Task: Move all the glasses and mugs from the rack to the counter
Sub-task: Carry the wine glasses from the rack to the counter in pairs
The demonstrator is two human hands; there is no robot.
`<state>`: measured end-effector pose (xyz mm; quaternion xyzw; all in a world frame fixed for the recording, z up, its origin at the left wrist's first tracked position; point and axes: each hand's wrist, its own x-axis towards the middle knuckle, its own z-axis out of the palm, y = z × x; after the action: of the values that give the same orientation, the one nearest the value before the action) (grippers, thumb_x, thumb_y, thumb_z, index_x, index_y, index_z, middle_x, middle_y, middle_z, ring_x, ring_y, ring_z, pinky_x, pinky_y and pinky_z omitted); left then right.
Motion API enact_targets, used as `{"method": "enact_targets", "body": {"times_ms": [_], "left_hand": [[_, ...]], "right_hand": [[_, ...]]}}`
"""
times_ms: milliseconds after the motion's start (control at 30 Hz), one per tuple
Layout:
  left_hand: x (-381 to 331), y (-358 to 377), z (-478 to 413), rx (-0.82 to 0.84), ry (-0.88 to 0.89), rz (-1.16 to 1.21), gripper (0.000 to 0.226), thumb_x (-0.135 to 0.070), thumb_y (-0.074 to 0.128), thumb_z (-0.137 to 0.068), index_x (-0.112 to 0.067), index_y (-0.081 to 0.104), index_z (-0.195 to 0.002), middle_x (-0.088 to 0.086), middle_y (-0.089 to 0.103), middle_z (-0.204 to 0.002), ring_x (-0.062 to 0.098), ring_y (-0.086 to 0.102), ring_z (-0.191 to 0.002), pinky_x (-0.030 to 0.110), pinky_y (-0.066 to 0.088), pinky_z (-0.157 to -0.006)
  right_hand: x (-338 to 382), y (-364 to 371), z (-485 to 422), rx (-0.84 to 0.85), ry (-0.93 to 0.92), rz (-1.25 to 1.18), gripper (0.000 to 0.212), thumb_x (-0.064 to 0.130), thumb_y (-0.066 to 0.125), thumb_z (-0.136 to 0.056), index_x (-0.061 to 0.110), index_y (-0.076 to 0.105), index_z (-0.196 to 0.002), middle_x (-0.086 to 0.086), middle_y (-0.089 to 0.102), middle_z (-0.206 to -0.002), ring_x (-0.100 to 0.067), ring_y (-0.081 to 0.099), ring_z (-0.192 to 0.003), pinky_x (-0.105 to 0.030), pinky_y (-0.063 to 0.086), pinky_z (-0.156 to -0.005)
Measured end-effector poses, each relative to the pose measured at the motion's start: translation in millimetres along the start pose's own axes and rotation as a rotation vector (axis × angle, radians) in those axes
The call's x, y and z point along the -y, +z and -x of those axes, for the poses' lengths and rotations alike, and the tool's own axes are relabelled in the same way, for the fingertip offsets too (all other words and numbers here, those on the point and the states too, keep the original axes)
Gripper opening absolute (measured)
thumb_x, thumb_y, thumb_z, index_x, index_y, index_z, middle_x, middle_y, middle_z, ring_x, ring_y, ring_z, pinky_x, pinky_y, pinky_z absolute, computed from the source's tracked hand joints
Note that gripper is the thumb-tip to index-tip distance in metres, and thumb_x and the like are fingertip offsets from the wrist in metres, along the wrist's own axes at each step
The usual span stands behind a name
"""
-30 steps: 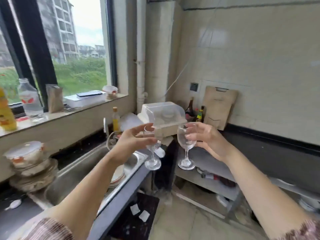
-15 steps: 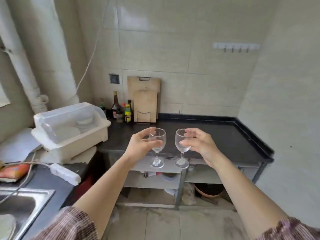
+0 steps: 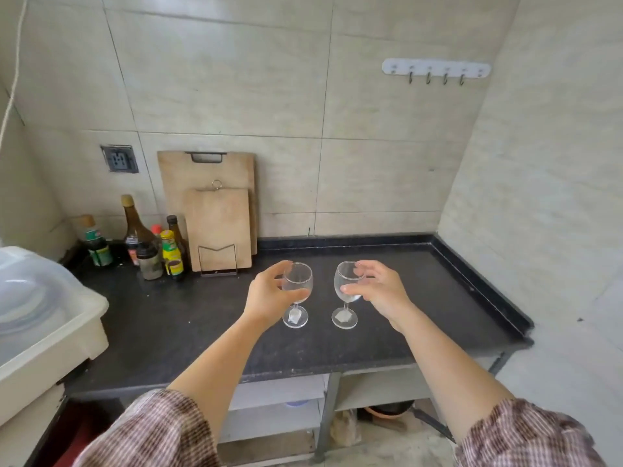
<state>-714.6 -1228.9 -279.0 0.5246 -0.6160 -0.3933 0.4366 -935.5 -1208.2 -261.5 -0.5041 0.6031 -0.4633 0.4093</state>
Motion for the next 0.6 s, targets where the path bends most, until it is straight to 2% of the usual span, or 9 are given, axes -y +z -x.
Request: {"method": "enact_targets", "body": {"times_ms": [200, 333, 433, 533, 600], "left_hand": [[42.5, 31.2, -105.3, -0.056, -0.088, -0.051, 0.073, -0.019, 0.082, -0.07, -0.018, 0.051, -0.135, 0.001, 0.06, -0.131, 0.018, 0.059, -0.112, 0.027, 0.049, -0.083], [74.3, 51.9, -177.2, -0.1, -0.174, -0.071, 0.072, -0.021, 0.083, -0.069, -0.018, 0.051, -0.133, 0.001, 0.06, -0.126, 0.017, 0.059, -0.106, 0.03, 0.051, -0.083], [98.3, 65.1, -225.5, -0.131, -0.252, -0.082, 0.064, -0.02, 0.084, -0.068, -0.019, 0.054, -0.126, -0.002, 0.059, -0.115, 0.018, 0.059, -0.102, 0.034, 0.053, -0.083], [120.7, 76.1, -266.2, -0.136, -0.277, -0.135, 0.059, -0.021, 0.083, -0.069, -0.021, 0.056, -0.122, -0.003, 0.061, -0.112, 0.018, 0.061, -0.101, 0.031, 0.053, -0.083], [137.5, 83.0, -295.9, -0.142, -0.291, -0.169, 0.059, -0.023, 0.083, -0.07, -0.023, 0.056, -0.123, -0.003, 0.063, -0.116, 0.017, 0.061, -0.101, 0.032, 0.053, -0.086]], "right_hand": [[-30.5, 8.6, -123.9, 0.047, 0.039, 0.046, 0.061, 0.011, 0.085, -0.063, 0.025, 0.056, -0.114, 0.004, 0.061, -0.119, -0.012, 0.061, -0.105, -0.033, 0.048, -0.088], [-56.4, 18.6, -214.9, 0.114, 0.064, 0.097, 0.063, 0.012, 0.085, -0.062, 0.021, 0.057, -0.118, 0.004, 0.061, -0.119, -0.015, 0.061, -0.104, -0.038, 0.052, -0.087], [-73.4, 28.3, -275.6, 0.155, 0.094, 0.148, 0.061, 0.014, 0.084, -0.063, 0.023, 0.057, -0.117, 0.007, 0.06, -0.119, -0.015, 0.06, -0.104, -0.033, 0.051, -0.073], [-91.2, 39.6, -323.2, 0.184, 0.108, 0.2, 0.06, 0.018, 0.083, -0.064, 0.022, 0.056, -0.118, 0.009, 0.059, -0.117, -0.012, 0.059, -0.102, -0.024, 0.042, -0.057], [-105.6, 49.0, -356.0, 0.192, 0.108, 0.243, 0.06, 0.019, 0.083, -0.065, 0.021, 0.055, -0.118, 0.007, 0.058, -0.116, -0.012, 0.059, -0.099, -0.025, 0.045, -0.06]]}}
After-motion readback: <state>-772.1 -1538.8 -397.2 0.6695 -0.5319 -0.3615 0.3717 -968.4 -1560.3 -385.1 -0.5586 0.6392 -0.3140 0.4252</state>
